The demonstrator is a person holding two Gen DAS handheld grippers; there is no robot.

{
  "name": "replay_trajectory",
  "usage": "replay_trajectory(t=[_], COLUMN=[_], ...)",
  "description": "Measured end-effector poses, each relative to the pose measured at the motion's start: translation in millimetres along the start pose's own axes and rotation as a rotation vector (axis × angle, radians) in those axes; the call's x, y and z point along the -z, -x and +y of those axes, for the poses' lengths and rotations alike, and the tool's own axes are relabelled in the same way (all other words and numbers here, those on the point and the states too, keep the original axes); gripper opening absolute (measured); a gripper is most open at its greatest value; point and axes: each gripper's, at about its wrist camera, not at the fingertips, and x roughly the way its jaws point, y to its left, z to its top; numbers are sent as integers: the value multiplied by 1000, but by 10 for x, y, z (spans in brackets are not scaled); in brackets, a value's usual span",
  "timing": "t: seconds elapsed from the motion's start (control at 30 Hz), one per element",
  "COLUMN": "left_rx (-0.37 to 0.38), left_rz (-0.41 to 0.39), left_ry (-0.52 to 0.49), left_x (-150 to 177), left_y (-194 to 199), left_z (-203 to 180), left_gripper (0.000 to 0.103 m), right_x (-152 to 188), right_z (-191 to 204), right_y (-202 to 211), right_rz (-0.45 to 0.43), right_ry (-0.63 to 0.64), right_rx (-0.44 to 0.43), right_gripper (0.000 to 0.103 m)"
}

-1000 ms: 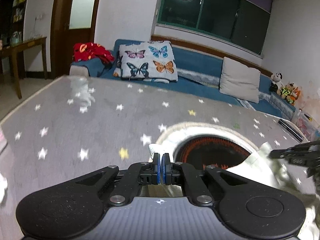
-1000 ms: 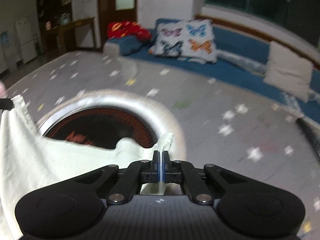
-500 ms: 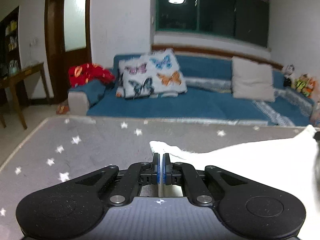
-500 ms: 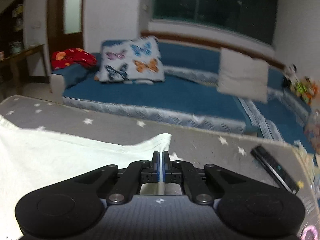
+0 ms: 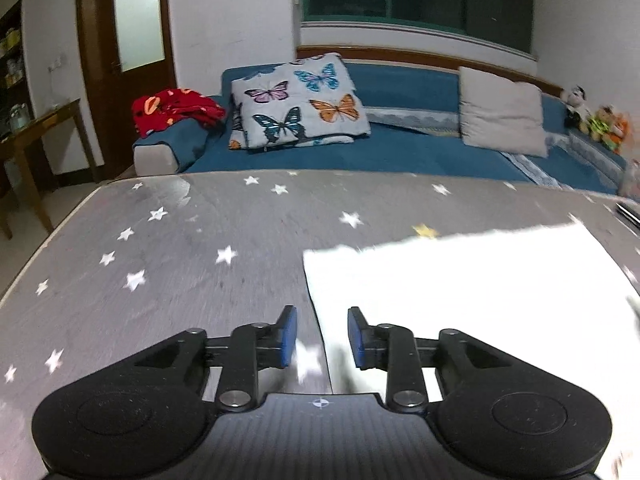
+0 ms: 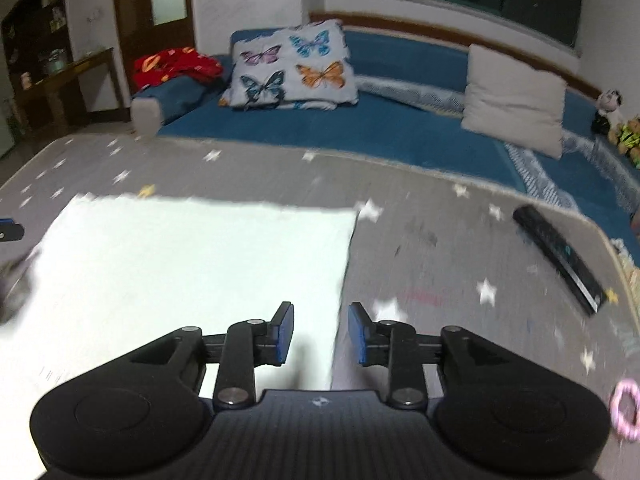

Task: Fold clothes
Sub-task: 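Lay the T-shirt flat on the table and open both grippers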

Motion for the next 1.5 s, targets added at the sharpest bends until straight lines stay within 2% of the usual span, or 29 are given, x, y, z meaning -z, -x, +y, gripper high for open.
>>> replay_trajectory(t=[0.13,0.37,0.5,0.57,0.67,0.73,0.83,1.0,1.03,1.1,1.13,1.17,1.27,1.37,1.43,1.5], left_rx=[69,228,326,358,361,360,336,306,307,317,322,322,340,391,426,461], left_rz=[1,4,1,-9,-28,-41,-73,-82,-75,-71,-69,-71,-91,-108,-91,-70], left_ry=[-54,-183,-252,-317,-429,-504,-611,-683,-690,-694,-695,-688,-633,-564,-562,-565], left_x=[327,992,1318,1482,1643,1746,1869,1929,1938,1947,1951,1944,1848,1740,1765,1801], left_y=[421,1148,1510,1674,1770,1827,1858,1697,1666,1635,1621,1629,1743,1956,2048,2133], left_z=[-157,-583,-813,-934,-1092,-1196,-1335,-1393,-1402,-1399,-1396,-1379,-1249,-1045,-954,-868], left_gripper=[35,40,43,45,48,49,52,53,50,31,17,10,8,8,8,8], right_x=[291,951,1272,1420,1593,1697,1854,1976,1986,1996,2003,2010,1978,1959,2000,2081], right_z=[199,652,811,870,966,1037,1144,1298,1322,1326,1326,1325,1254,1162,1132,1133], right_y=[281,833,1147,1301,1443,1511,1613,1597,1576,1519,1493,1470,1534,1729,1858,1916], right_rz=[44,93,103,103,89,77,59,-2,-11,-11,-10,-10,-20,-29,-18,38], right_ry=[76,232,266,279,327,367,428,512,522,524,522,519,486,477,505,538], right_rx=[-38,-133,-194,-226,-241,-241,-240,-188,-184,-179,-176,-173,-184,-215,-252,-312], right_gripper=[38,42,44,44,45,52,53,51,49,42,31,19,10,10,10,11])
